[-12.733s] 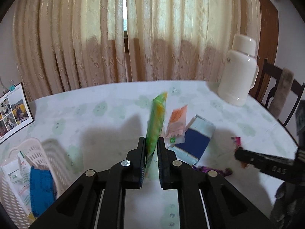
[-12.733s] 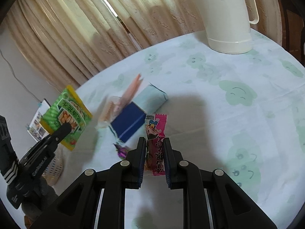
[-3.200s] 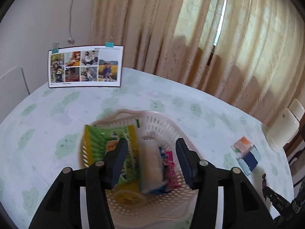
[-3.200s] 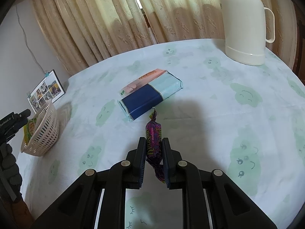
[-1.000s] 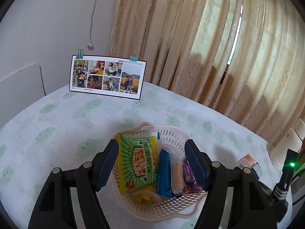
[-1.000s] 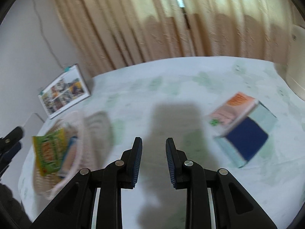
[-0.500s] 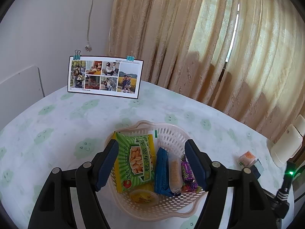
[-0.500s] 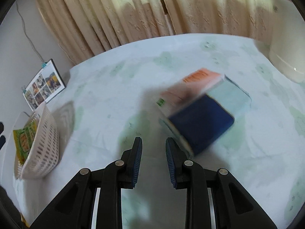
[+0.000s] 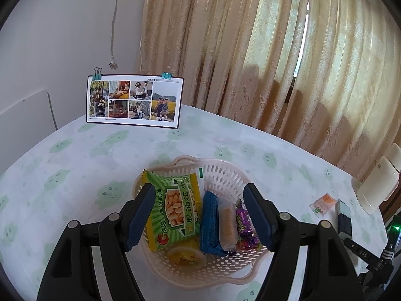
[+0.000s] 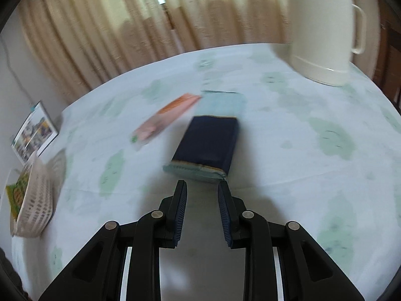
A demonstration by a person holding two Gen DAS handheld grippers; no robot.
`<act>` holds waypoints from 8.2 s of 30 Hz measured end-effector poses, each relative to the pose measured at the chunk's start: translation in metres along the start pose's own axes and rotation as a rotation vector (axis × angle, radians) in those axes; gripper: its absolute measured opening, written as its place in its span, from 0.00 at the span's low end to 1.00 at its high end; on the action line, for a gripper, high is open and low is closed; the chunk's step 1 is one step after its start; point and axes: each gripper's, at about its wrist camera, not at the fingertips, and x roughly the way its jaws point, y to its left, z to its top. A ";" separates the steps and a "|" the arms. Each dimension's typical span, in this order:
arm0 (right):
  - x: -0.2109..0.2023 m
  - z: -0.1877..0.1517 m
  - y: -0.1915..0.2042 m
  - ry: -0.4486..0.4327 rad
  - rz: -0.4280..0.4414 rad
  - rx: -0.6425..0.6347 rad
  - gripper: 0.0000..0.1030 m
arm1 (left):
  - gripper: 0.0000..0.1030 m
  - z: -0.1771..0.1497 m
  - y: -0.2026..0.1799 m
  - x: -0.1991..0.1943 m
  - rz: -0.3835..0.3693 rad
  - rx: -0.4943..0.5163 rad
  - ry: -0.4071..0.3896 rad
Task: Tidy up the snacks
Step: 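Move the right gripper to the dark blue box and grasp it, then grasp the orange-printed packet with the left gripper while the right gripper holds the blue box, then carry the orange packet into the basket and open the left gripper, then carry the blue box into the basket and open the right gripper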
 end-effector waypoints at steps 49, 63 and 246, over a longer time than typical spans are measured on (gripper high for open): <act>0.048 0.052 0.009 -0.032 -0.171 -0.010 0.55 | 0.71 -0.012 -0.025 -0.004 -0.039 0.105 -0.015; -0.004 0.014 -0.023 -0.075 -0.123 0.009 0.50 | 0.71 -0.028 -0.058 0.001 -0.067 0.234 -0.040; -0.064 -0.033 0.031 -0.211 0.035 -0.207 0.50 | 0.80 -0.012 0.015 -0.026 0.188 0.095 -0.208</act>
